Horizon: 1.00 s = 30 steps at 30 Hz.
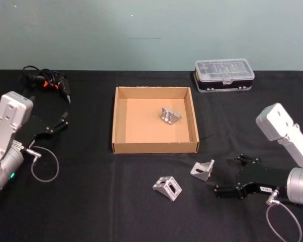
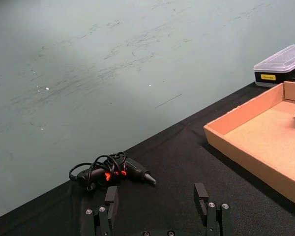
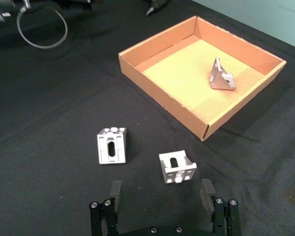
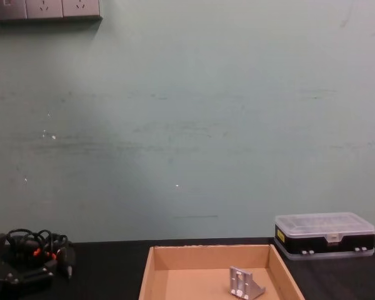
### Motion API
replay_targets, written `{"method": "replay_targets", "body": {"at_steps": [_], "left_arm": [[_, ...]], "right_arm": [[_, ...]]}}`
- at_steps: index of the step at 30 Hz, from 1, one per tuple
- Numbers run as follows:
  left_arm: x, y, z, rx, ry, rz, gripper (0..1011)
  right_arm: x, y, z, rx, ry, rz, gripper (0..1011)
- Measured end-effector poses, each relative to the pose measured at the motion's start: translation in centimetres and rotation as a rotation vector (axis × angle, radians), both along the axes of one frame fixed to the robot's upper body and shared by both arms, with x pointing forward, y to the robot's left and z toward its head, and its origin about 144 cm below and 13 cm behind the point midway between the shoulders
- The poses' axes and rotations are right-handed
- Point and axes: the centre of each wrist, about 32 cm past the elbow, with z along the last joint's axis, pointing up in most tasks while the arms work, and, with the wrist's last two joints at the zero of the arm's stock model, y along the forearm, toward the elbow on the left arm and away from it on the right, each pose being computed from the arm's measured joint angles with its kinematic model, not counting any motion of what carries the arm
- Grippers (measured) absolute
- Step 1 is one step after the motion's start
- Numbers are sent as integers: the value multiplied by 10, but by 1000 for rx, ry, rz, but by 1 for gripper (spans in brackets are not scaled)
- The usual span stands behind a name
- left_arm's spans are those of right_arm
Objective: Use one hand to pick up the angle iron from the table and place it into the box.
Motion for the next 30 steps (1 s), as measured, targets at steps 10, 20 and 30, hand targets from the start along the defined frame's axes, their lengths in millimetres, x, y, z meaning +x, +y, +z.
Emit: {"method": "replay_targets", "body": {"at_steps": [10,20,30], "left_arm": [[0,0,0,0,0,0,1011],[0,0,0,0,0,0,1011],[0,0,0,0,0,0,1011]], "right_arm": [[16,6,-9,-33,-34,18,1002],[29,8,-20,-46,-24,14,1002],[40,16,-29,-23,-8,14,1002]]}}
